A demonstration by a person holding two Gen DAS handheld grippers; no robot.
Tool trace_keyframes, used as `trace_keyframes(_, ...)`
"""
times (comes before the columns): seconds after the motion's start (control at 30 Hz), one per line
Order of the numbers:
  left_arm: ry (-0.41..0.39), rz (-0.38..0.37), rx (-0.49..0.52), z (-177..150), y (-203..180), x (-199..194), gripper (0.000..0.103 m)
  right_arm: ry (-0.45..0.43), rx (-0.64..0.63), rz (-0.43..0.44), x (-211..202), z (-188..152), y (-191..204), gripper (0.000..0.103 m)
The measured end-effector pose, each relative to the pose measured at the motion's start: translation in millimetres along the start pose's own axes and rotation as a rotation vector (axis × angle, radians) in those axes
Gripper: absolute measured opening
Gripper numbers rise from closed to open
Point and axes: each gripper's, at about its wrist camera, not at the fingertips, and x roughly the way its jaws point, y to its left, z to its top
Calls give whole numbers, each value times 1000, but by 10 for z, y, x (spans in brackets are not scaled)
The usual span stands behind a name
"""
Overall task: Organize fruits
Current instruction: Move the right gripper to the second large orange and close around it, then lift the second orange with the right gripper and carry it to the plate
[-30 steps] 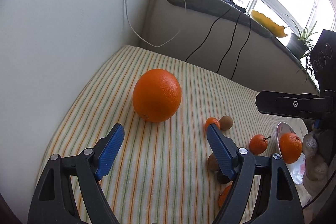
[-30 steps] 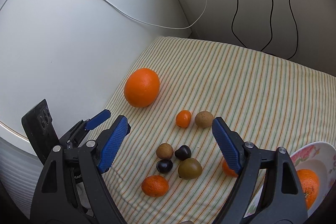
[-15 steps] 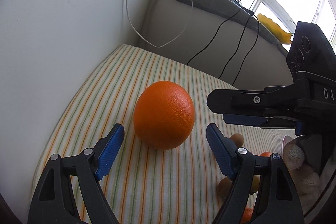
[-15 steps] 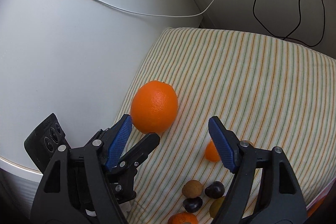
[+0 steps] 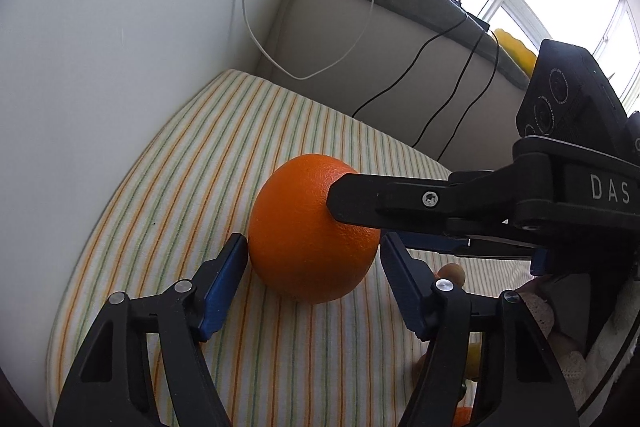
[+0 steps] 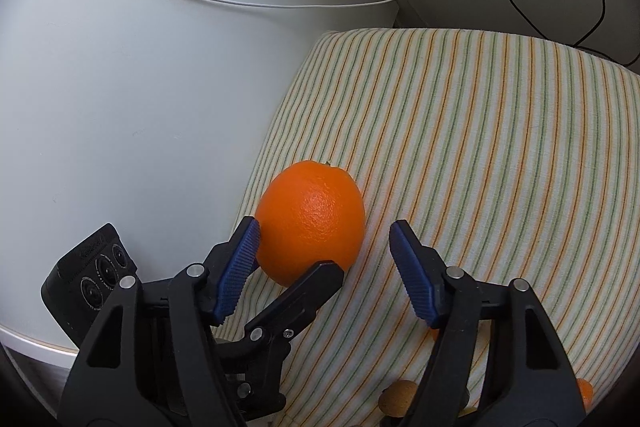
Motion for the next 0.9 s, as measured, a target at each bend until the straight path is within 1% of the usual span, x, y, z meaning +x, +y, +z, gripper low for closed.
trace_keyframes(0.17, -2, 2, -3, 25, 34, -8, 66, 5, -4, 17, 63, 25, -1, 66)
trace_keyframes(0.23, -6, 6, 0, 32, 45, -25, 65, 10, -8, 37, 90, 29, 21, 60)
trace_keyframes(0.5, -17, 7, 3, 50, 42, -70, 65, 5, -29, 25, 43, -17, 120, 59)
trace_keyframes(0.67, -37, 2, 0, 26, 12, -178, 65, -6, -32, 30, -17, -53, 121, 59)
trace_keyframes(0.9, -72, -5, 27, -26, -176, -367, 65, -31, -54, 35, -242, -160, 163, 59)
